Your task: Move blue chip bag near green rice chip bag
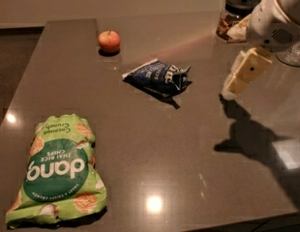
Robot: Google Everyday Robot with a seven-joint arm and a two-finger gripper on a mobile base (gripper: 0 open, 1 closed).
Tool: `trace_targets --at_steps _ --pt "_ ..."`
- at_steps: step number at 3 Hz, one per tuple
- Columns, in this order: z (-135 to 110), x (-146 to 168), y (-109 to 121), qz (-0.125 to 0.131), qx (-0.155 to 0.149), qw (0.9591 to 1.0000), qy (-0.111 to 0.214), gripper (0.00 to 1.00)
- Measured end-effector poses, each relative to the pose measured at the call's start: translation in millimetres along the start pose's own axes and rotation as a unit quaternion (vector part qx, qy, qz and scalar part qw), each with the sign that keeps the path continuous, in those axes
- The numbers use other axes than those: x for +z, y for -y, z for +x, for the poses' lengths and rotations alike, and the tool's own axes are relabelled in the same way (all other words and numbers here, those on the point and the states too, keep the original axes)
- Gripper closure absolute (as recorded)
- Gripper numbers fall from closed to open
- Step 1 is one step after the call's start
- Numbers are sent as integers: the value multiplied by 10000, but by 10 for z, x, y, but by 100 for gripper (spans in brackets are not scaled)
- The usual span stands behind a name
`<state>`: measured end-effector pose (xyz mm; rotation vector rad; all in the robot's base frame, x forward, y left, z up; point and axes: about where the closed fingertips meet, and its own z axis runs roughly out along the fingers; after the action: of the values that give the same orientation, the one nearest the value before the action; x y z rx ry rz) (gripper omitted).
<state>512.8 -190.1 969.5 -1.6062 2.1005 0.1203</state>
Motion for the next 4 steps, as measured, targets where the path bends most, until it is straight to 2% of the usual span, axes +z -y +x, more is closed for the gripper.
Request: trace_targets --at_steps 1,2,4 --pt "-128 309 289 -147 111 9994 292 0" --pt "-166 537 442 -278 181 9988 358 0" --pt "-270 1108 725 -644 252 9973 259 0"
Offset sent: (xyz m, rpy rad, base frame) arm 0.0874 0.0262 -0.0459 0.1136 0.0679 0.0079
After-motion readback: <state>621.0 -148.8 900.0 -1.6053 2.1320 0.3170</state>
